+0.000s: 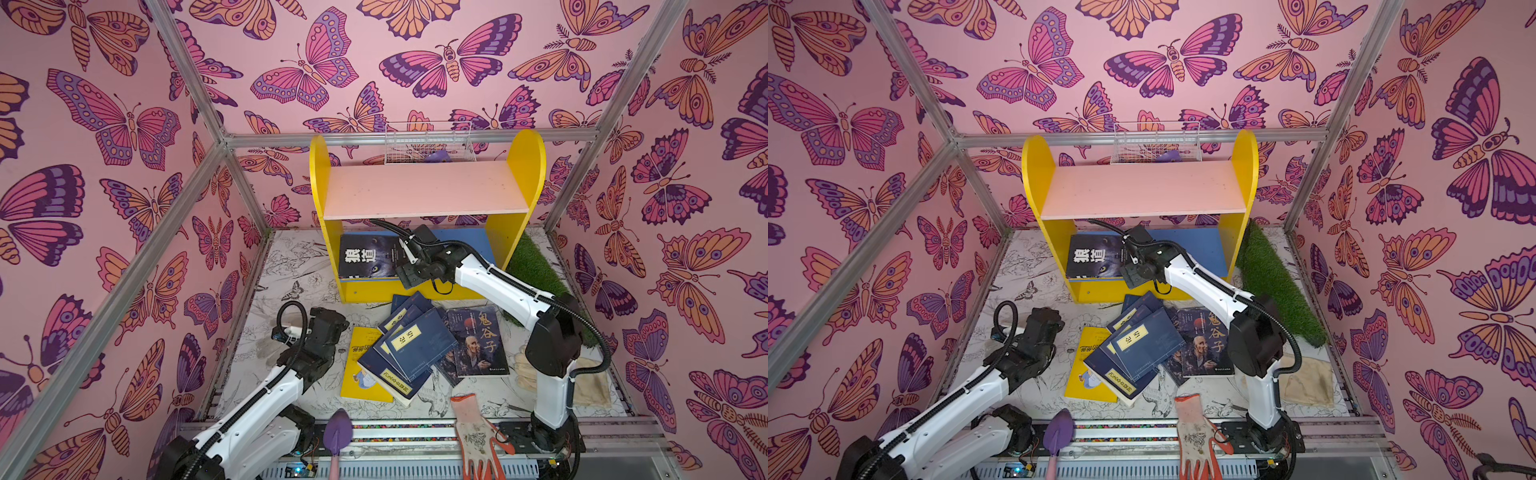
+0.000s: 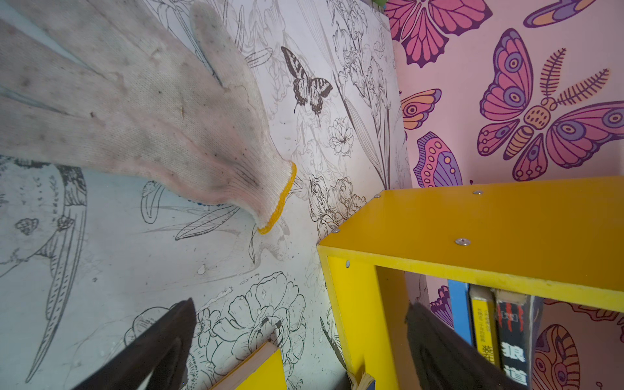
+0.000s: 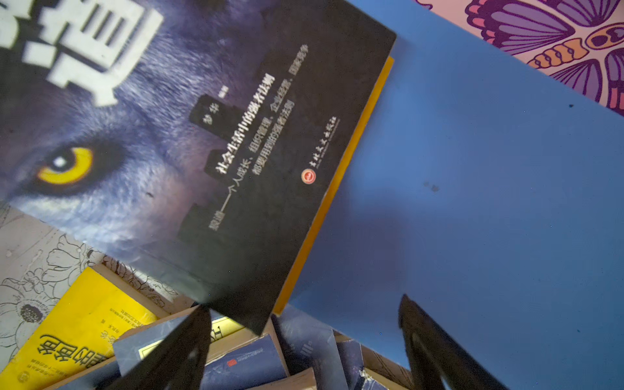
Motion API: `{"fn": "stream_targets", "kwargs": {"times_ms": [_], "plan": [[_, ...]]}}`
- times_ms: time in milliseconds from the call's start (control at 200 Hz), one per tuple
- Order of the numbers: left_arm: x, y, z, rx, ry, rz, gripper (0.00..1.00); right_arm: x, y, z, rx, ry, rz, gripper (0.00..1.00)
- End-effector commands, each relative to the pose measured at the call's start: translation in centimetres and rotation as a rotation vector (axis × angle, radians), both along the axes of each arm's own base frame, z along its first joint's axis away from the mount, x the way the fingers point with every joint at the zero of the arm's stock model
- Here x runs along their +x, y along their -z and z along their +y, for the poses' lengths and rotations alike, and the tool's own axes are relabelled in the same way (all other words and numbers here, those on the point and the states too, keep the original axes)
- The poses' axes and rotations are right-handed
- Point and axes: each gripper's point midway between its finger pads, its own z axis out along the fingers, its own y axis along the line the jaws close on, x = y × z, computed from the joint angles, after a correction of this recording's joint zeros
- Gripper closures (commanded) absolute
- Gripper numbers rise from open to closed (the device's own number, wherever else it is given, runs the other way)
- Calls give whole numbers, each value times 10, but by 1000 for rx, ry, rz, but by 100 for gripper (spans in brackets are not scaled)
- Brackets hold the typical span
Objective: Stacking books/files
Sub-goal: Move the book to the bookshelf.
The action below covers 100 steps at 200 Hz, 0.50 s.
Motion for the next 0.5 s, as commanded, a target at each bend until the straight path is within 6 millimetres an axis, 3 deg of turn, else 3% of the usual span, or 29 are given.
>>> {"fn": "stream_targets", "kwargs": {"times_ms": [0, 341, 496], "plan": [[-4, 2, 5, 17, -2, 13, 1, 10, 3, -4, -20, 26, -2, 12], [-5, 5, 5, 20, -4, 22, 1, 3, -15, 1, 48, -8, -11, 13], [-4, 7, 4, 24, 3, 36, 1, 6, -47, -26, 150, 145, -181, 12]]}}
